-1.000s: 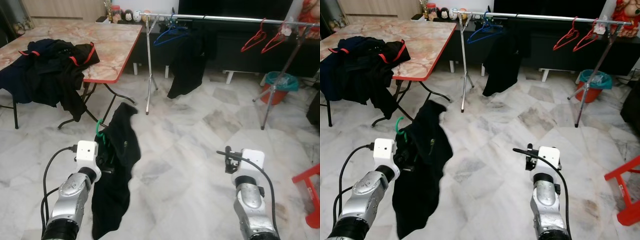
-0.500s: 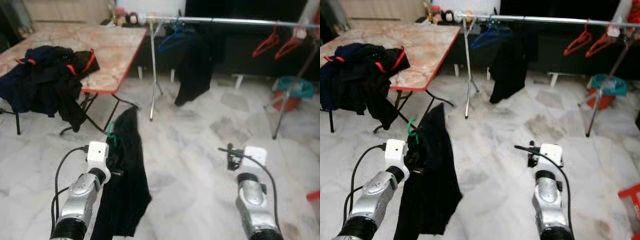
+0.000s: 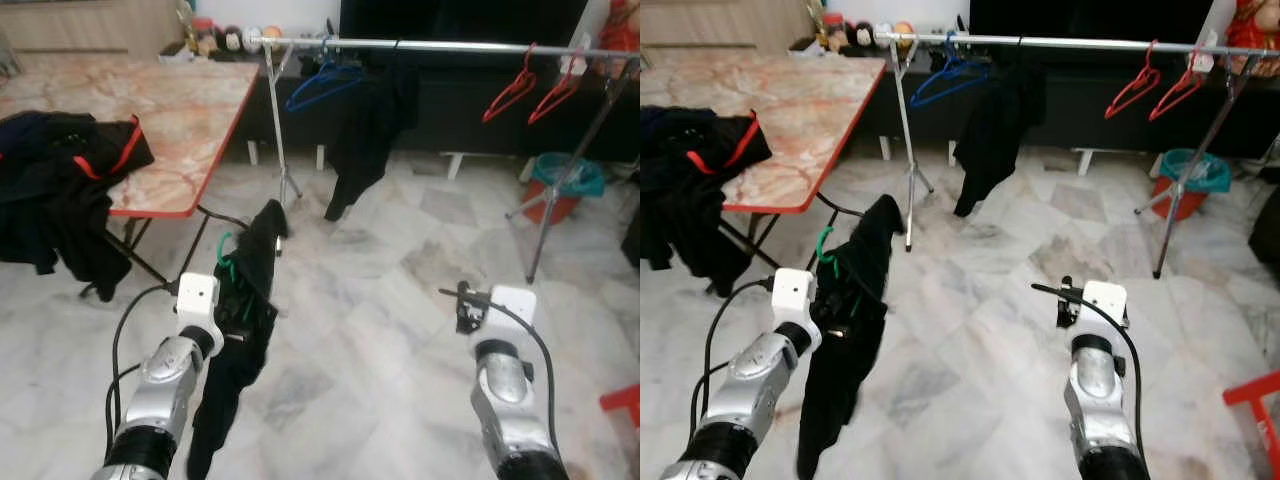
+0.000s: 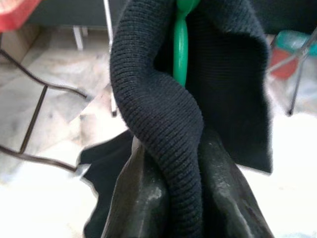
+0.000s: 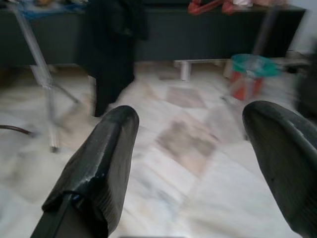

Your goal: Hang hanger

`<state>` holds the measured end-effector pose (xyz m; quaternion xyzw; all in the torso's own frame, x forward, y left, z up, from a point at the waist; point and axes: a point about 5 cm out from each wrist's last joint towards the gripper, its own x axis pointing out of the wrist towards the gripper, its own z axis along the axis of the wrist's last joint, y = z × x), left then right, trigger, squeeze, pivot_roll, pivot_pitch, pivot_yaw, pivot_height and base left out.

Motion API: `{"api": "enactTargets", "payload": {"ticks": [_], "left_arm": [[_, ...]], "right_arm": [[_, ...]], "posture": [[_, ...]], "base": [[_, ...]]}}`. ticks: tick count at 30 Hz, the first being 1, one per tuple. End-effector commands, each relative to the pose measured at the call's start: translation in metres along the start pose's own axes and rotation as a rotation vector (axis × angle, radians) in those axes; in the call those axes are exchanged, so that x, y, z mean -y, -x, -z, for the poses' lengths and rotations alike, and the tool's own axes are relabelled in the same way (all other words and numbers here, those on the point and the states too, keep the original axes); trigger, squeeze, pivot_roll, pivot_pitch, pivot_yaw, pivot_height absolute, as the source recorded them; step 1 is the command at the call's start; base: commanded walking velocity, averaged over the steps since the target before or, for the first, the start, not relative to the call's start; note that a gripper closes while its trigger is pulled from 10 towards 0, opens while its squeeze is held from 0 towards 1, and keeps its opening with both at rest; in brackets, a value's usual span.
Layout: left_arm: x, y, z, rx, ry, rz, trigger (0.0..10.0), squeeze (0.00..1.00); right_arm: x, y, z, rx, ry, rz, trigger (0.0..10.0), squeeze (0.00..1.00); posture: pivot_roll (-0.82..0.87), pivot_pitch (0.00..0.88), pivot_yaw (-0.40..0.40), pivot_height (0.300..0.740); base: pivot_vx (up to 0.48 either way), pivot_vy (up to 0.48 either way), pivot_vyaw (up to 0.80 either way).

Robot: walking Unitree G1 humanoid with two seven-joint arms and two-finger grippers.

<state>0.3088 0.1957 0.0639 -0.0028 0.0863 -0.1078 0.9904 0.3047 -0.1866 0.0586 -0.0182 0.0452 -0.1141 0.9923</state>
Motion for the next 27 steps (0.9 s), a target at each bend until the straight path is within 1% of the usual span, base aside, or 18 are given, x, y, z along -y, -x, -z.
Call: {"api": "enactTargets", "payload": {"ticks": [1,5,14,15,17,21,24,27], "left_arm": [[0.0063,-0.0059,-0.0133,0.059,-0.012,0.020,10.0,0.00],[0.0069,-0.0058,-0.0123,0.056,-0.011,0.018,10.0,0.00],[0.0082,-0.0087,-0.0130,0.059,-0.010,0.018,10.0,0.00],[0.0086,-0.0090,-0.0130,0.059,-0.009,0.019,10.0,0.00],[0.0094,-0.0093,-0.0129,0.059,-0.009,0.021,10.0,0.00],[0.0103,-0.0097,-0.0125,0.059,-0.008,0.021,10.0,0.00],[0.0103,-0.0095,-0.0124,0.062,-0.004,0.017,10.0,0.00],[0.0123,-0.0090,-0.0117,0.065,-0.004,0.017,10.0,0.00]], "right_arm": [[0.0129,0.0000,0.0020,-0.009,0.011,0.036,10.0,0.00],[0.0155,0.0006,0.0042,-0.017,0.019,0.055,10.0,0.00],[0.0140,-0.0025,0.0024,-0.025,0.003,0.055,10.0,0.00],[0.0144,-0.0026,0.0026,-0.027,0.005,0.054,10.0,0.00],[0.0139,-0.0030,0.0025,-0.028,-0.024,0.049,10.0,0.00],[0.0106,-0.0035,0.0026,-0.031,0.003,0.031,10.0,0.00],[0.0105,-0.0032,0.0034,-0.032,-0.018,0.033,10.0,0.00],[0.0121,-0.0027,0.0047,-0.039,-0.003,0.032,10.0,0.00]], "posture": [[-0.18,0.000,-0.001,0.740],[-0.17,0.000,-0.003,0.740],[-0.18,0.000,-0.006,0.740],[-0.18,0.000,-0.007,0.740],[-0.18,0.000,-0.007,0.740],[-0.18,0.000,-0.012,0.740],[-0.18,0.000,-0.015,0.740],[-0.17,0.000,-0.028,0.740]], "base": [[0.334,0.000,0.00],[0.337,0.000,-0.19],[0.339,0.000,0.00],[0.345,0.000,-0.80],[0.347,0.000,-0.80],[0.350,0.000,-0.80],[0.350,0.000,-0.76],[0.352,0.000,0.00]]}}
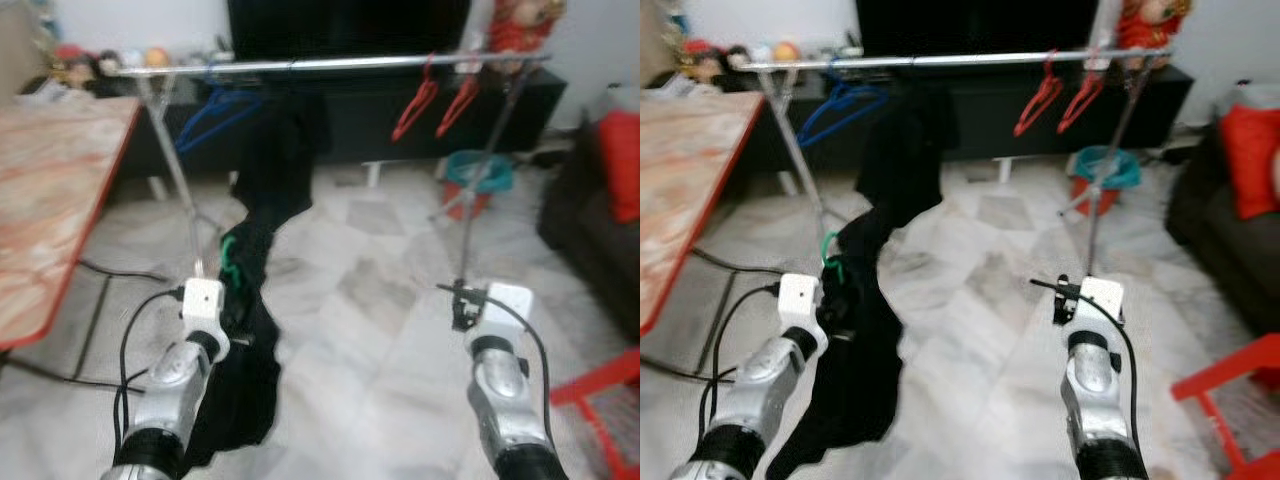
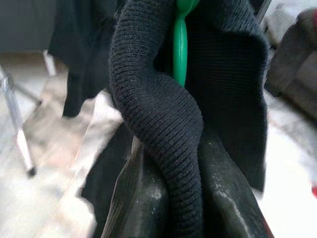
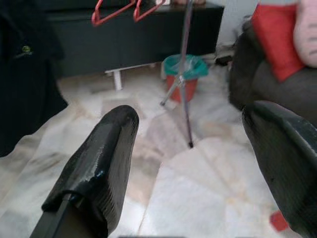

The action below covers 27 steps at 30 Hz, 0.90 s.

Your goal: Hang hanger

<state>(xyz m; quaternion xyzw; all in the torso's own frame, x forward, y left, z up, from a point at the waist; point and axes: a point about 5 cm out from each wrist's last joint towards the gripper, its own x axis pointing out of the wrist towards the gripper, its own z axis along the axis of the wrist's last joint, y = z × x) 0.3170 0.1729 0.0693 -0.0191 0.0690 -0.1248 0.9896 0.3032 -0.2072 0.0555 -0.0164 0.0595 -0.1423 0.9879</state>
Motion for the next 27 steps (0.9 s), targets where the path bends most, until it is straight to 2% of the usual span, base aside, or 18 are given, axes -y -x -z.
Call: {"api": "enactTargets", "payload": {"ticks": [1,10,17,27], "left_arm": [[-0.0072,0.0028,-0.0048,0.028,-0.030,-0.017,10.0,0.00],[-0.0086,0.0010,-0.0056,0.022,-0.036,-0.001,10.0,0.00],[-0.0066,-0.0022,-0.0079,0.024,-0.040,0.010,10.0,0.00],[-0.0071,-0.0008,-0.0063,0.020,-0.039,0.006,10.0,0.00]], "right_arm": [[-0.0081,0.0013,0.0014,-0.011,0.002,-0.025,10.0,0.00],[-0.0148,0.0036,0.0006,0.006,-0.014,-0.029,10.0,0.00],[-0.0130,0.0051,0.0037,-0.004,-0.023,-0.020,10.0,0.00],[-0.0164,0.0072,0.0056,-0.003,-0.008,-0.030,10.0,0.00]], "posture": [[-0.17,0.000,-0.028,0.740],[-0.21,0.000,0.007,0.740],[-0.21,0.000,0.012,0.740],[-0.20,0.000,0.012,0.740]], "base": [[0.352,0.000,0.00],[0.358,0.000,0.00],[0.364,0.000,-0.62],[0.370,0.000,0.00]]}}
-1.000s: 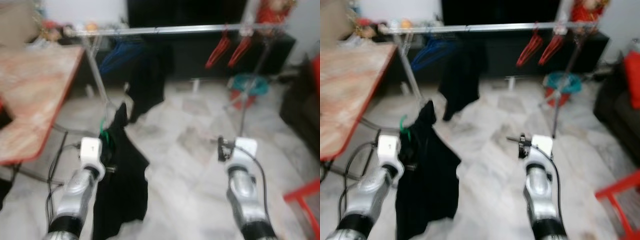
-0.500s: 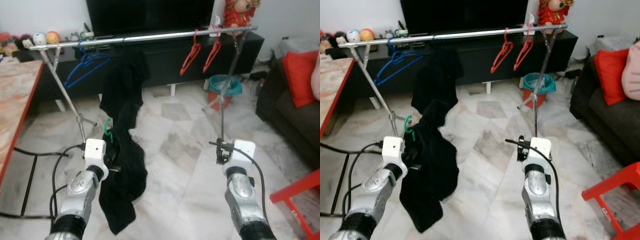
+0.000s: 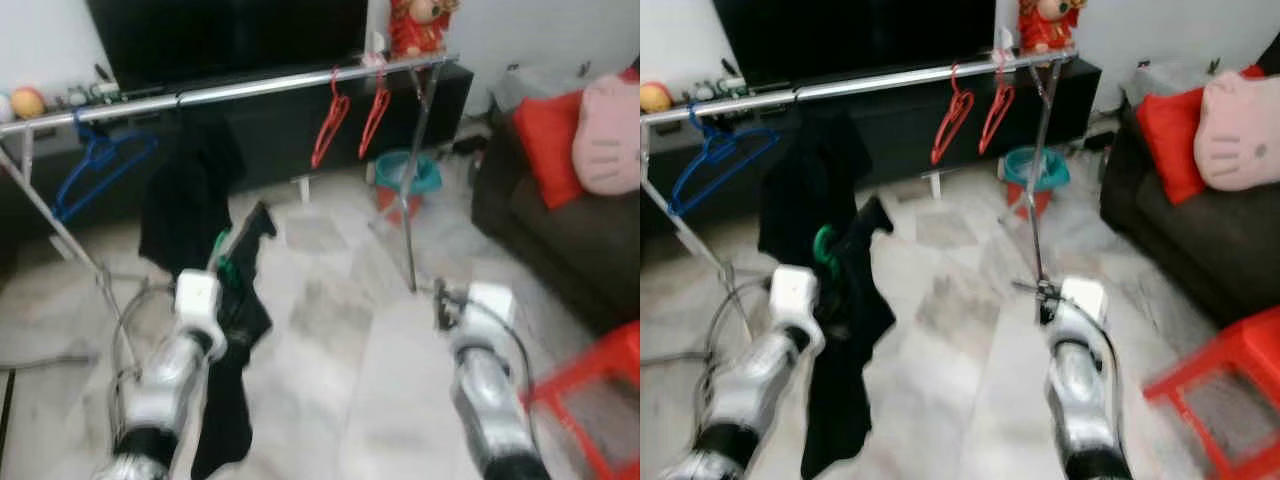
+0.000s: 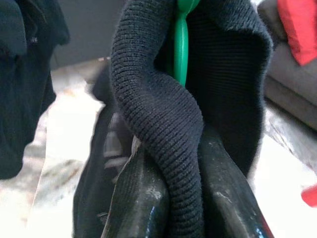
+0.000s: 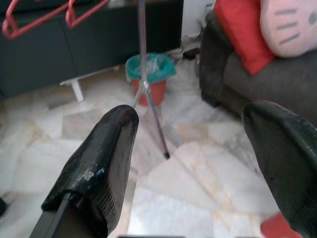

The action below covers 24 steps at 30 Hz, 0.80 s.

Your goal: Hang hanger

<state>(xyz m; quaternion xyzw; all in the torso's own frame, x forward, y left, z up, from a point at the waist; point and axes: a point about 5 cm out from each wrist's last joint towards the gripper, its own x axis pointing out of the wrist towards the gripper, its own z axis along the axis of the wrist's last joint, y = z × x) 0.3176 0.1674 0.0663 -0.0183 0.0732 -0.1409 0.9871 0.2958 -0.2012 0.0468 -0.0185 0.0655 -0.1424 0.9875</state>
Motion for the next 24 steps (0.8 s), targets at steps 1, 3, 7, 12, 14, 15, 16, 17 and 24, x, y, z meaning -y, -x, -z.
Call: {"api": "enactTargets", "payload": {"ticks": [1,3,7,12,14,15,16,17,24], "left_arm": [[-0.012,0.002,-0.009,0.029,-0.037,-0.026,10.0,0.00],[-0.013,0.002,-0.009,0.029,-0.039,-0.024,10.0,0.00],[-0.013,0.002,-0.010,0.029,-0.041,-0.023,10.0,0.00],[-0.013,0.001,-0.011,0.028,-0.043,-0.025,10.0,0.00],[-0.013,0.000,-0.012,0.028,-0.044,-0.025,10.0,0.00],[-0.013,0.000,-0.012,0.028,-0.045,-0.026,10.0,0.00],[-0.013,0.000,-0.012,0.028,-0.046,-0.026,10.0,0.00],[-0.014,-0.001,-0.013,0.029,-0.046,-0.027,10.0,0.00],[-0.015,-0.001,-0.015,0.036,-0.047,-0.032,10.0,0.00]], "right_arm": [[-0.012,0.000,-0.004,0.007,-0.012,-0.031,10.0,0.00],[-0.013,0.000,-0.004,0.007,-0.017,-0.029,10.0,0.00],[-0.012,0.000,-0.004,0.007,-0.016,-0.026,10.0,0.00],[-0.010,-0.001,-0.003,0.004,-0.015,-0.021,10.0,0.00],[-0.011,-0.001,-0.004,0.003,-0.013,-0.022,10.0,0.00],[-0.011,-0.001,-0.004,0.001,-0.009,-0.023,10.0,0.00],[-0.011,-0.001,-0.003,0.000,-0.006,-0.025,10.0,0.00],[-0.012,-0.001,-0.003,-0.002,-0.006,-0.025,10.0,0.00],[0.005,0.007,0.044,-0.289,0.050,0.026,10.0,0.00]], "posture": [[-0.20,0.000,0.012,0.740],[-0.20,0.000,0.013,0.740],[-0.20,0.000,0.013,0.740],[-0.20,0.000,0.014,0.740],[-0.20,0.000,0.014,0.740],[-0.20,0.000,0.014,0.740],[-0.20,0.000,0.014,0.740],[-0.20,0.000,0.013,0.740],[-0.21,0.000,0.016,0.740]], "base": [[0.375,0.000,0.00],[0.377,0.000,0.00],[0.381,0.000,0.00],[0.480,0.000,0.00],[0.480,0.000,0.00],[0.480,0.000,0.00],[0.480,0.000,0.00],[0.480,0.000,0.00],[0.480,0.000,0.00]]}}
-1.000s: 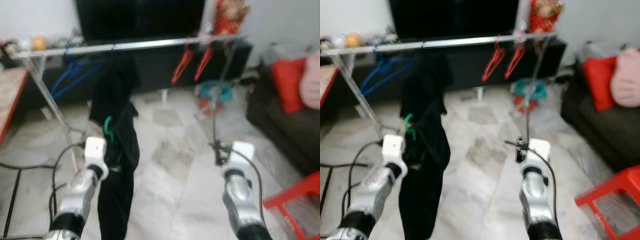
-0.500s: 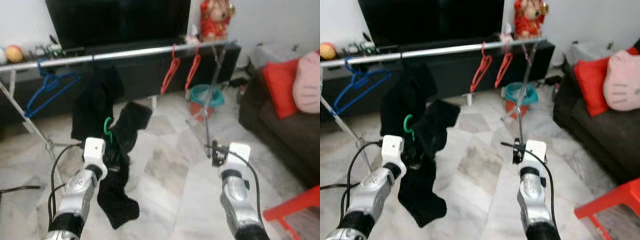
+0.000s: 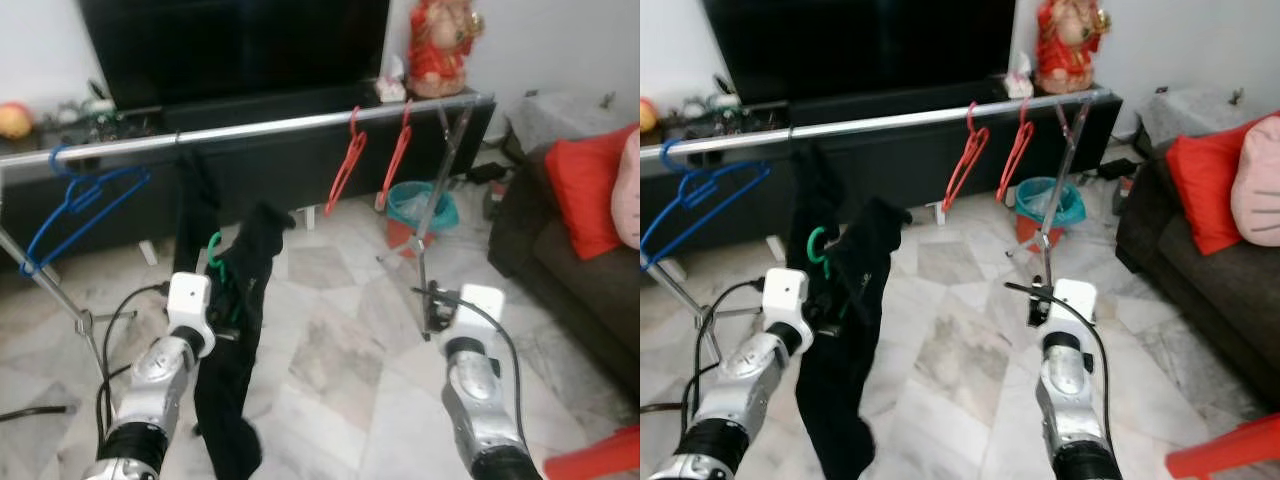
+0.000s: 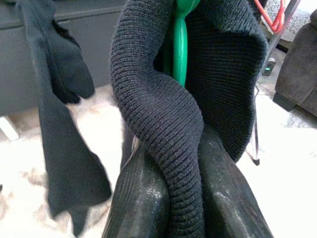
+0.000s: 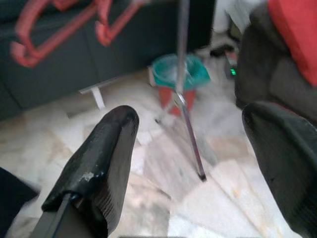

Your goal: Hang hanger

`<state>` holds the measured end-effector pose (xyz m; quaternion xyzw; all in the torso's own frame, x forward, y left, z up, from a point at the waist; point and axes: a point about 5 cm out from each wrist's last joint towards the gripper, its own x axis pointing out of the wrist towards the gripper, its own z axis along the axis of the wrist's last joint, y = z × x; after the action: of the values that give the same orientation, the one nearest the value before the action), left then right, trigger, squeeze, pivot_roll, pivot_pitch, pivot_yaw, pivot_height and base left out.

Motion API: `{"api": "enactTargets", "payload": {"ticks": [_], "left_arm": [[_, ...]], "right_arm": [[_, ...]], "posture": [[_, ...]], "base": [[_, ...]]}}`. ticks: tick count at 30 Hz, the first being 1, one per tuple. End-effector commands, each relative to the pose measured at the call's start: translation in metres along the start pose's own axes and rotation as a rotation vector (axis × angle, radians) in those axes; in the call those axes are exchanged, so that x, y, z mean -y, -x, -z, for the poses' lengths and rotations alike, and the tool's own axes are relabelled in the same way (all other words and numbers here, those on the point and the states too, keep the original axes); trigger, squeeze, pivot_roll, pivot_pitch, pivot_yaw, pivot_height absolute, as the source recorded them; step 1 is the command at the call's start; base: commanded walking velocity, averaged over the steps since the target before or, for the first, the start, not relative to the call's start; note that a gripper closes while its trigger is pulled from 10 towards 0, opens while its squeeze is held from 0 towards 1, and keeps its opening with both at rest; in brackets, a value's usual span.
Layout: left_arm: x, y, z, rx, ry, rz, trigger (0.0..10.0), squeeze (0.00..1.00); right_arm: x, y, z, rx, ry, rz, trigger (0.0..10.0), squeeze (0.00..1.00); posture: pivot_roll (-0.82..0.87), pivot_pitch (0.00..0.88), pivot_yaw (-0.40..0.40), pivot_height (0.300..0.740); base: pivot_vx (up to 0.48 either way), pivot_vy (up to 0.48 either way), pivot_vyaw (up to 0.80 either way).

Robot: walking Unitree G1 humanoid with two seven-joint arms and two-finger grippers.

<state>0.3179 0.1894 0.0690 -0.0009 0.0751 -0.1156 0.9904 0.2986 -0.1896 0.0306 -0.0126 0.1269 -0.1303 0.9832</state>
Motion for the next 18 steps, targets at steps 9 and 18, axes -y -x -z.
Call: {"api": "enactTargets", "payload": {"ticks": [9,18], "left_arm": [[0.005,-0.009,-0.015,0.053,-0.012,0.010,10.0,0.00],[0.009,-0.010,-0.020,0.073,-0.013,0.030,10.0,0.00]], "right_arm": [[0.028,0.045,0.105,-0.590,0.003,0.033,10.0,0.00],[0.024,0.078,0.139,-0.745,0.032,-0.027,10.0,0.00]], "posture": [[-0.22,0.000,0.015,0.740],[-0.21,0.000,0.018,0.740]], "base": [[0.480,0.000,0.00],[0.480,0.000,0.00]]}}
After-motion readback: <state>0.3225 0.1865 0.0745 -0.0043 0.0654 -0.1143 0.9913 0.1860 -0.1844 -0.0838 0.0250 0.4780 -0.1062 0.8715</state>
